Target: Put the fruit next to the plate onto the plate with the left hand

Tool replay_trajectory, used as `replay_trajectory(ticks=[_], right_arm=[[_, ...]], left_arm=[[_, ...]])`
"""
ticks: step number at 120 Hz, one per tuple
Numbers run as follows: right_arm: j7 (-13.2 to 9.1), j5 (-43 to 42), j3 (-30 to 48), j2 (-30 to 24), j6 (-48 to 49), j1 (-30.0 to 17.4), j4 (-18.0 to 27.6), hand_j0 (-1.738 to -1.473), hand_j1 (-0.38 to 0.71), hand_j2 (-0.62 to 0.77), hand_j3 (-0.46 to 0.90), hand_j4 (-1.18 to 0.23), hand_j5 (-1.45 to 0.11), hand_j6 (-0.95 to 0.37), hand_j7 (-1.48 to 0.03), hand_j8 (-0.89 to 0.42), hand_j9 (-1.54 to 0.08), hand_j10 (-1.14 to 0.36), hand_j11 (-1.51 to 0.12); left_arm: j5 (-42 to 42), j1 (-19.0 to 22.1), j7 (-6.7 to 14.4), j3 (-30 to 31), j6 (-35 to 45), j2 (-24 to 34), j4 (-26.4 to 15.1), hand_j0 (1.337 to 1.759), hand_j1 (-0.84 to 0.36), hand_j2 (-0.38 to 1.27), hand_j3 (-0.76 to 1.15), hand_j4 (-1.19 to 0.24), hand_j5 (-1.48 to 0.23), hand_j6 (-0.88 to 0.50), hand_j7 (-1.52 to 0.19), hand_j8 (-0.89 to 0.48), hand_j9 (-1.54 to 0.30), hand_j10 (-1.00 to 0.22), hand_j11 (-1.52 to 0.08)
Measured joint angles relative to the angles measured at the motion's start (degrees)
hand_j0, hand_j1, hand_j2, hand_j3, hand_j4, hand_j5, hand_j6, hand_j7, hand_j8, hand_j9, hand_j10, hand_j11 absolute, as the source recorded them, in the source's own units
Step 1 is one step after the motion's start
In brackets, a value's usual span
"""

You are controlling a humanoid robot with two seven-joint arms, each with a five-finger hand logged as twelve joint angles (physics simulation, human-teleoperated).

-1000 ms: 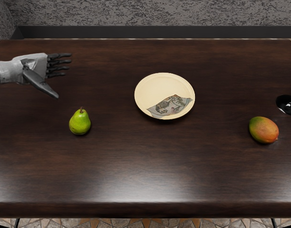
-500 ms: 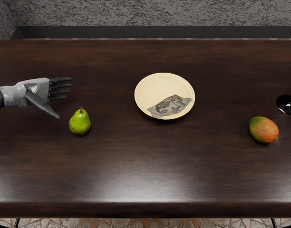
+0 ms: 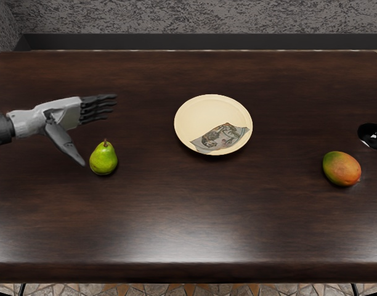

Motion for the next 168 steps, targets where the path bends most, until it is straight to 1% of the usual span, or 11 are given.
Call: replay_trajectory(ticks=[6,13,28,32,36,52,62,72,99,141,168], right_arm=[[0.0,0.0,0.0,0.0,0.0,0.0,0.0,-1.658,-0.31,-0.01,0.0,-0.03,-0.04,-0.03,-0.04,-0.03,-0.04,-0.03,-0.04],[0.0,0.0,0.0,0.0,0.0,0.0,0.0,-1.658,-0.31,-0.01,0.0,-0.03,-0.04,-0.03,-0.04,-0.03,-0.04,-0.03,-0.04],[0.0,0.0,0.0,0.0,0.0,0.0,0.0,-1.658,-0.31,-0.01,0.0,-0.03,-0.04,-0.03,-0.04,-0.03,-0.04,-0.03,-0.04],[0.0,0.0,0.0,0.0,0.0,0.0,0.0,-1.658,-0.31,-0.01,0.0,-0.03,-0.04,-0.03,-0.04,-0.03,-0.04,-0.03,-0.04],[0.0,0.0,0.0,0.0,0.0,0.0,0.0,-1.658,-0.31,-0.01,0.0,-0.03,-0.04,-0.03,-0.04,-0.03,-0.04,-0.03,-0.04],[0.0,0.0,0.0,0.0,0.0,0.0,0.0,-1.658,-0.31,-0.01,0.0,-0.03,-0.04,-0.03,-0.04,-0.03,-0.04,-0.03,-0.04],[0.0,0.0,0.0,0.0,0.0,0.0,0.0,-1.658,-0.31,-0.01,0.0,-0.03,-0.04,-0.03,-0.04,-0.03,-0.04,-0.03,-0.04],[0.0,0.0,0.0,0.0,0.0,0.0,0.0,-1.658,-0.31,-0.01,0.0,-0.03,-0.04,-0.03,-0.04,-0.03,-0.04,-0.03,-0.04],[0.0,0.0,0.0,0.0,0.0,0.0,0.0,-1.658,-0.31,-0.01,0.0,-0.03,-0.04,-0.03,-0.04,-0.03,-0.04,-0.03,-0.04],[0.0,0.0,0.0,0.0,0.0,0.0,0.0,-1.658,-0.31,-0.01,0.0,-0.03,-0.04,-0.03,-0.04,-0.03,-0.04,-0.03,-0.04],[0.0,0.0,0.0,0.0,0.0,0.0,0.0,-1.658,-0.31,-0.01,0.0,-0.03,-0.04,-0.03,-0.04,-0.03,-0.04,-0.03,-0.04]], left_arm=[[1.6,0.1,-2.1,1.5,0.0,-0.1,-0.7,1.658,0.35,0.0,0.0,0.0,0.0,0.0,0.0,0.0,0.0,0.0,0.0],[2.7,0.1,-3.6,2.7,0.0,-0.1,-1.2,1.658,0.35,0.0,0.0,0.0,0.0,0.0,0.0,0.0,0.0,0.0,0.0],[3.4,0.1,-5.0,3.6,0.0,-1.0,-0.5,1.658,0.35,0.0,0.0,0.0,0.0,0.0,0.0,0.0,0.0,0.0,0.0],[3.3,0.1,-5.2,3.7,0.0,-4.0,1.1,1.658,0.35,0.0,0.0,0.0,0.0,0.0,0.0,0.0,0.0,0.0,0.0],[3.3,0.2,-5.3,3.6,0.0,-5.7,3.2,1.658,0.35,0.0,0.0,0.0,0.0,0.0,0.0,0.0,0.0,0.0,0.0],[3.1,0.1,-5.6,3.0,0.0,-7.7,10.1,1.658,0.35,0.0,0.0,0.0,0.0,0.0,0.0,0.0,0.0,0.0,0.0],[3.0,0.2,-5.6,2.6,0.0,-9.0,13.1,1.658,0.35,0.0,0.0,0.0,0.0,0.0,0.0,0.0,0.0,0.0,0.0],[3.0,0.6,-5.6,2.4,0.0,-9.5,14.9,1.658,0.35,0.0,0.0,0.0,0.0,0.0,0.0,0.0,0.0,0.0,0.0],[3.0,2.5,-5.6,2.6,0.0,-11.1,16.3,1.658,0.35,0.0,0.0,0.0,0.0,0.0,0.0,0.0,0.0,0.0,0.0],[3.0,3.9,-5.6,2.2,0.0,-12.5,18.0,1.658,0.35,0.0,0.0,0.0,0.0,0.0,0.0,0.0,0.0,0.0,0.0],[3.1,4.7,-5.6,2.2,0.0,-12.8,18.4,1.658,0.35,0.0,0.0,0.0,0.0,0.0,0.0,0.0,0.0,0.0,0.0]])
